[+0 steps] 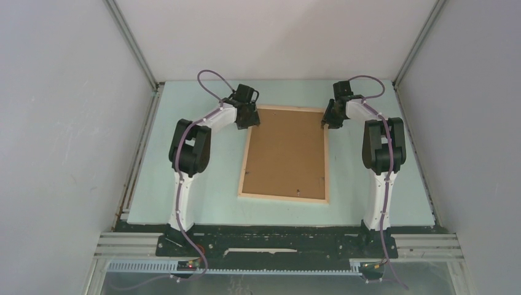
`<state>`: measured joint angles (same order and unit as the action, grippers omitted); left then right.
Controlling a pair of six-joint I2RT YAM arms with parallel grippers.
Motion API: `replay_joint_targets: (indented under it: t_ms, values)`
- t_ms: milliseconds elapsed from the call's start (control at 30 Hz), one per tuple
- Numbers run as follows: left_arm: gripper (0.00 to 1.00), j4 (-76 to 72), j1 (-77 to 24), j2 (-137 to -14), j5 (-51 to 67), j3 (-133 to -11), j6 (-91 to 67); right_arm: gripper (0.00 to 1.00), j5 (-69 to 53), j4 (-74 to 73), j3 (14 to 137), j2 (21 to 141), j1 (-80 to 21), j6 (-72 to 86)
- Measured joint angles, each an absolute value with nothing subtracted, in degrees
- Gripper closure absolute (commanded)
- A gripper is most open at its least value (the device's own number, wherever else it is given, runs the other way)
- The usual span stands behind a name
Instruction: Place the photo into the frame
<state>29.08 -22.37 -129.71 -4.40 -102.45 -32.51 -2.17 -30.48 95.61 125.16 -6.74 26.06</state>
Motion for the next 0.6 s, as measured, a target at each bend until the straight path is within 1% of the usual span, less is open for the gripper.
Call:
replay_joint_targets:
  t_ms: [167, 267, 600]
  values:
    - [0.41, 27.57, -22.22, -127.44, -4.49, -98.65, -32.51, 0.60, -2.22, -30.48, 95.61, 125.16, -6.72, 26.04]
    - [0.43, 27.73, -22.11, -127.35, -4.78, -98.63, -32.53, 0.60, -2.22, -30.48, 95.61, 125.16, -6.72, 26.04]
    - [0.43, 29.34, -22.24, -128.46, -4.78, -100.71, -32.53, 0.60, -2.24, -30.48, 95.61, 125.16, -6.72, 26.04]
